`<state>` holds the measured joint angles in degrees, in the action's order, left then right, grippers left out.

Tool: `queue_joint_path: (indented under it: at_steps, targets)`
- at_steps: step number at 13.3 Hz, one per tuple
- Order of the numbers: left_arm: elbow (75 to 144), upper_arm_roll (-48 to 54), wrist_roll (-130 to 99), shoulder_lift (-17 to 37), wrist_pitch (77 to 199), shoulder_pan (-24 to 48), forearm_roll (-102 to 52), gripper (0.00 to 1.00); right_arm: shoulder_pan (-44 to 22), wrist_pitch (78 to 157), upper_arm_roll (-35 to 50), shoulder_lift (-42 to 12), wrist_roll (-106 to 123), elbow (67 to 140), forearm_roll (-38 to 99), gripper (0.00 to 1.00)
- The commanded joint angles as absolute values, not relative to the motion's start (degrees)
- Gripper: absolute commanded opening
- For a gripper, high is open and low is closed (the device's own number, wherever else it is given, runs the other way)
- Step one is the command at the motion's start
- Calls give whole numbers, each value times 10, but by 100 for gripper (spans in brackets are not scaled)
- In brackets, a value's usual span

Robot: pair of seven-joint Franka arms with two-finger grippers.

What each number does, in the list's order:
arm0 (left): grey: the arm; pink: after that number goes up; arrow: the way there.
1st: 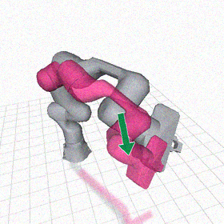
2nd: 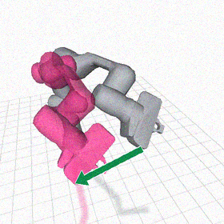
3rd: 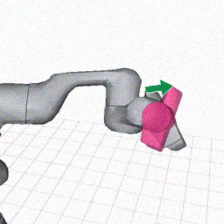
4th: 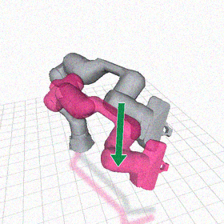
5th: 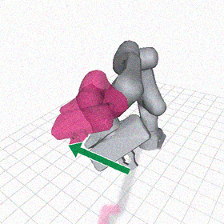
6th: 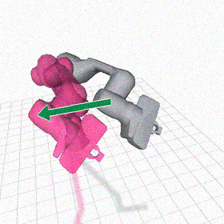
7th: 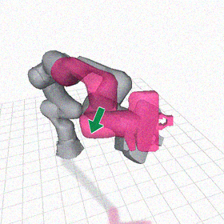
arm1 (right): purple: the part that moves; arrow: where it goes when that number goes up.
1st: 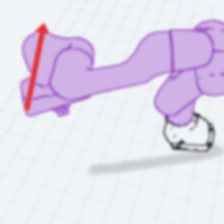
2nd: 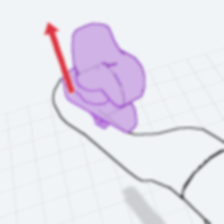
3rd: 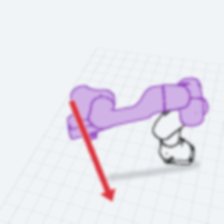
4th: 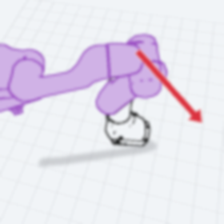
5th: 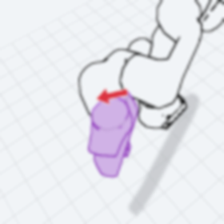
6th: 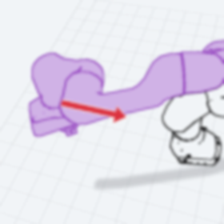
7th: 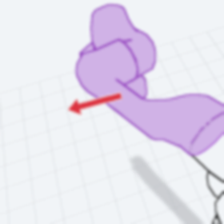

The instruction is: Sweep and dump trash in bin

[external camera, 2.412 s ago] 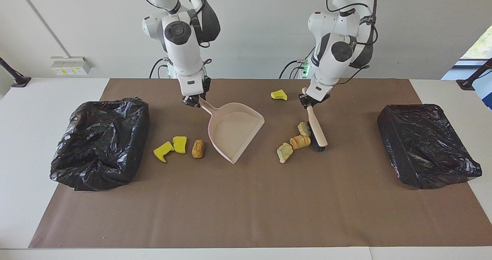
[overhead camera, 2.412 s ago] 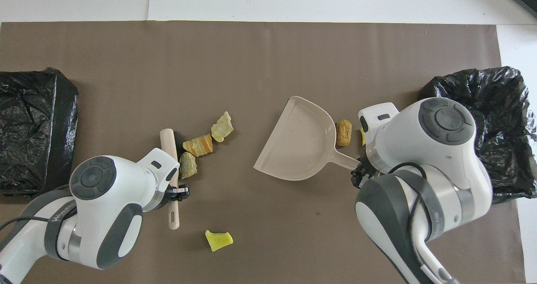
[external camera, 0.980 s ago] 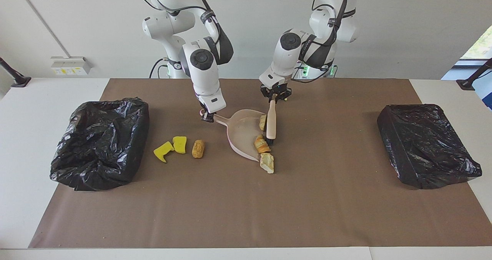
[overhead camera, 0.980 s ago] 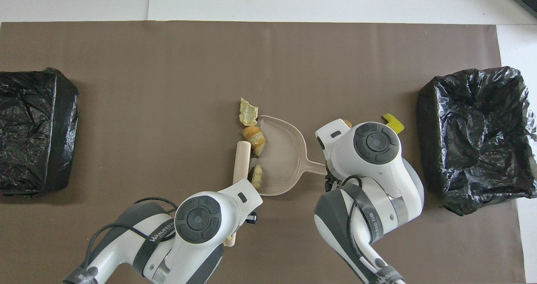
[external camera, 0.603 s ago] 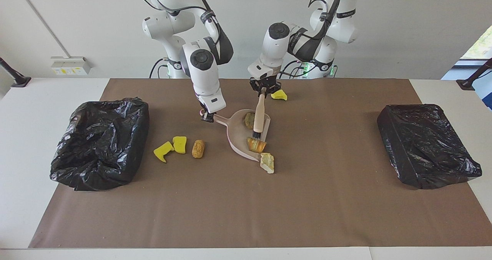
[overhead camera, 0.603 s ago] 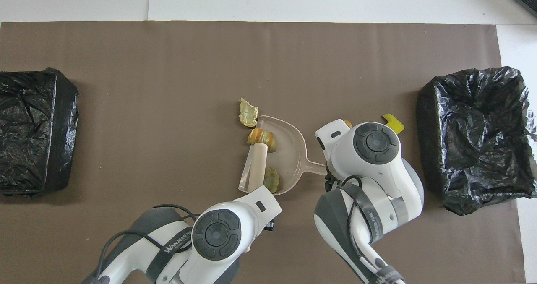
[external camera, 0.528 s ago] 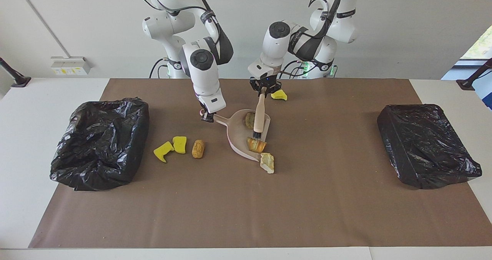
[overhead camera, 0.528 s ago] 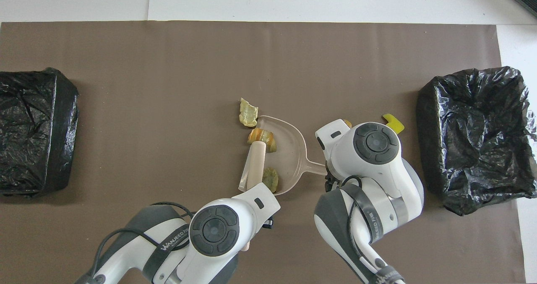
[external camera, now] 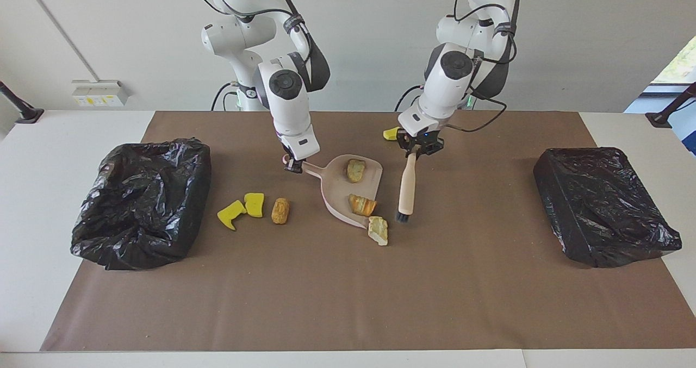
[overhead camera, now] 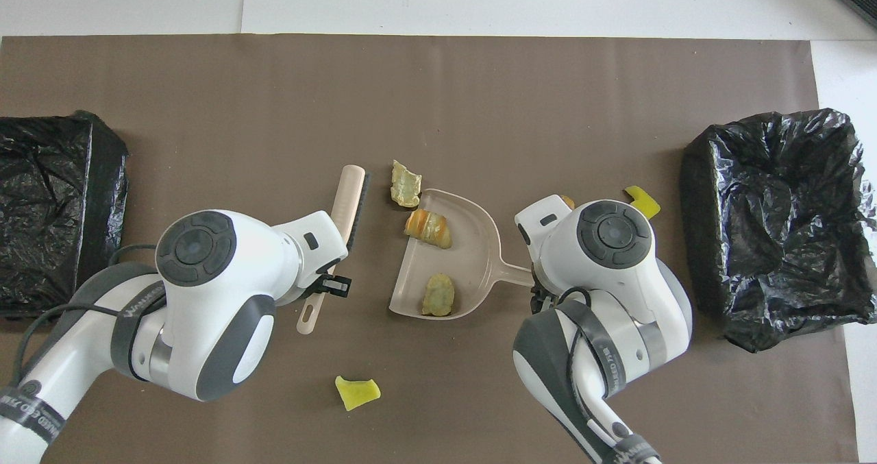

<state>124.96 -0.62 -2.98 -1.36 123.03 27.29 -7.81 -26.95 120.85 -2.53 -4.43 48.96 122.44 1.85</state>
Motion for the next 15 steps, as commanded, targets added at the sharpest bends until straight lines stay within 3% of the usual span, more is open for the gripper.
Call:
queue_joint_path:
  at_steps: [1,3,6,15]
  targets:
    - [1150,1,19,73,1219,244,-58,0,-267,1220,-24,-38,509,1238,11,0]
    - [1104,1,21,124,1241,248,-57,0,-267,1220,-24,-38,509,1238,11,0]
    - [1114,1,90,129,1268,251,-57,0,-269,1220,-24,-36,502,1238,9,0]
    - [1217,4,132,54,1185,319,-58,0,-280,1240,-24,-36,497,1239,-47,0]
